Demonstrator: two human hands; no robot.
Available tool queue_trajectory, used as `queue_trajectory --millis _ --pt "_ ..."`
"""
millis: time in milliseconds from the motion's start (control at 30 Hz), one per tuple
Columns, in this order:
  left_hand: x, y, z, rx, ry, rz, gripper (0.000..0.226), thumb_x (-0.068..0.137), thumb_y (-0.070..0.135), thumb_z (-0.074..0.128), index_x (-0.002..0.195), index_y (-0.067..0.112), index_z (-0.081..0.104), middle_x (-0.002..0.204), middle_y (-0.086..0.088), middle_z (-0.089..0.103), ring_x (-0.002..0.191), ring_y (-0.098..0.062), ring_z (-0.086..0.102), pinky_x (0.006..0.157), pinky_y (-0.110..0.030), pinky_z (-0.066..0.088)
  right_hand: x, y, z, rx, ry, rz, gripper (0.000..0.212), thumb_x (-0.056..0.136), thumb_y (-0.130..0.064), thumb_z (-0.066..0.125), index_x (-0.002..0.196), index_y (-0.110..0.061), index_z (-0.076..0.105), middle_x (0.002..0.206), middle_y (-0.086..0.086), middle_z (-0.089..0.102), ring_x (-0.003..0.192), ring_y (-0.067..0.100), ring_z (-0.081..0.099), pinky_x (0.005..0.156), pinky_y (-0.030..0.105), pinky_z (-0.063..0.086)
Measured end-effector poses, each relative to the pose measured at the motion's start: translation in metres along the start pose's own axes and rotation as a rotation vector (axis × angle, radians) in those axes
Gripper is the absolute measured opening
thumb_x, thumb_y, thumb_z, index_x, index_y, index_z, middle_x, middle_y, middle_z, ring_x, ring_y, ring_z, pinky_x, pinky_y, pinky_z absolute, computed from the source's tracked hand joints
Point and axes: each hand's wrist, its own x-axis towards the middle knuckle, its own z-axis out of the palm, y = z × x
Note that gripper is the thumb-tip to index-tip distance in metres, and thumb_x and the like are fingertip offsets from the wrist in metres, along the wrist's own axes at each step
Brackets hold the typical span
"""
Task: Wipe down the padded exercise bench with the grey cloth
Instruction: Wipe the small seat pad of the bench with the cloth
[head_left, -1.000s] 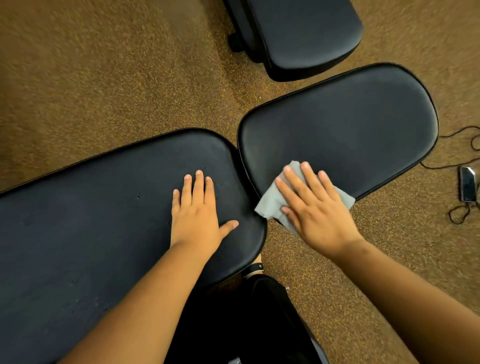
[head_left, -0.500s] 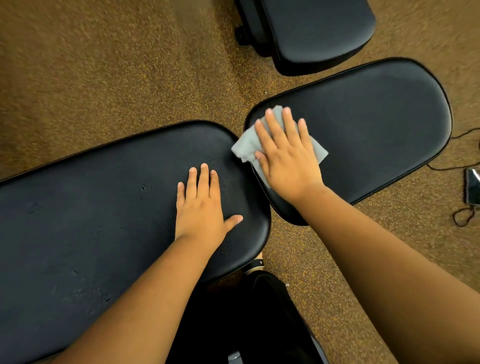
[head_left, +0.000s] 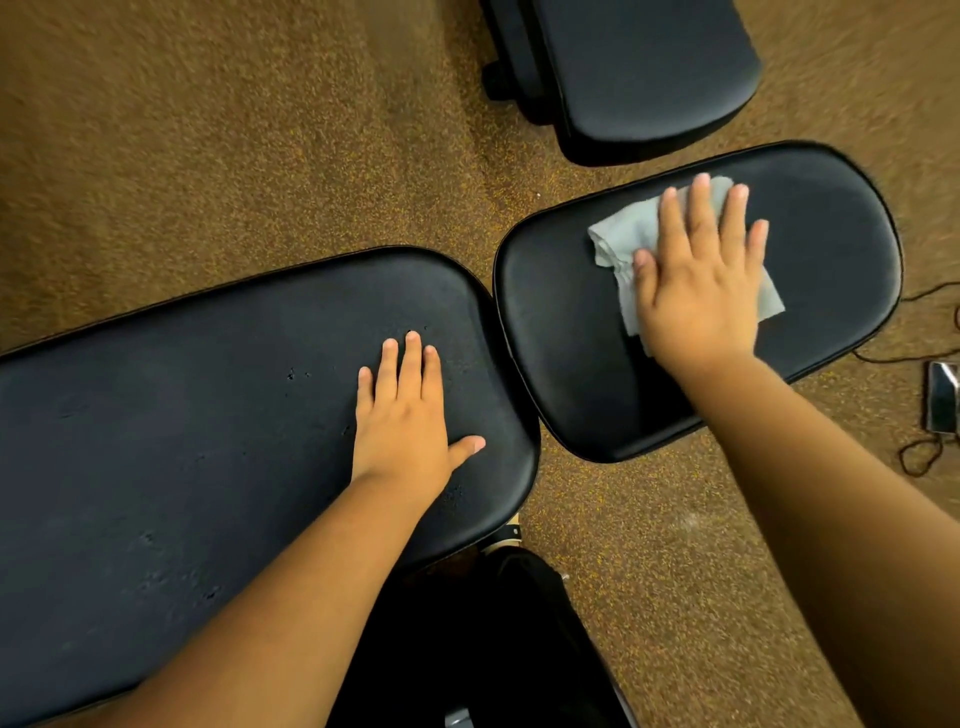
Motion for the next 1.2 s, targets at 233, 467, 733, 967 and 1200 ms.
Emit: queue_trajectory --millis 233,467,733,967,1200 --pt "0.0 0.001 -0.002 -0.01 -0.006 -0.005 0.108 0.082 0.077 0.043 0.154 0.01 -0.001 0.162 -0.009 -0.008 0.149 -0.029 -0.009 0.119 -0.048 0.005 -0.042 -0.075 0.03 0.004 -0.087 -0.305 0.059 0.102 -0.038 0.035 0.153 -0.011 0.028 0.161 0.014 0.02 0.148 0.042 0.011 0.118 0.057 0.011" --pt "0.001 0.001 -0.001 0.001 -0.017 -0.009 0.109 0.081 0.078 0.042 0.154 0.011 -0.003 0.162 -0.008 -0.01 0.149 -0.029 -0.01 0.12 -0.048 0.004 -0.05 -0.024 0.021 -0.032 -0.117 -0.438 0.056 0.102 -0.04 0.03 0.152 -0.015 0.031 0.161 0.01 0.024 0.148 0.039 0.014 0.118 0.053 0.011" --pt "0.002 0.004 -0.001 0.003 -0.027 -0.029 0.109 0.081 0.076 0.044 0.154 0.01 -0.004 0.162 -0.009 -0.01 0.148 -0.029 -0.01 0.119 -0.048 0.003 0.029 0.041 -0.018 -0.012 0.02 -0.008 0.058 0.104 -0.041 0.026 0.155 -0.013 0.022 0.163 0.015 0.013 0.149 0.042 0.004 0.119 0.057 0.004" --pt "0.002 0.006 -0.003 -0.001 -0.04 -0.039 0.109 0.081 0.076 0.045 0.154 0.011 -0.002 0.162 -0.008 -0.009 0.149 -0.028 -0.009 0.119 -0.048 0.005 0.018 -0.046 0.012 -0.048 -0.048 -0.2 0.059 0.101 -0.038 0.03 0.151 -0.008 0.03 0.16 0.018 0.022 0.146 0.046 0.014 0.116 0.059 0.012" --pt "0.002 0.005 -0.002 -0.014 -0.035 -0.04 0.109 0.08 0.076 0.047 0.154 0.011 0.0 0.162 -0.008 -0.008 0.149 -0.028 -0.009 0.119 -0.048 0.005 -0.012 -0.009 0.013 -0.055 -0.071 -0.463 0.055 0.104 -0.04 0.031 0.152 -0.013 0.032 0.16 0.012 0.024 0.148 0.04 0.015 0.118 0.053 0.013"
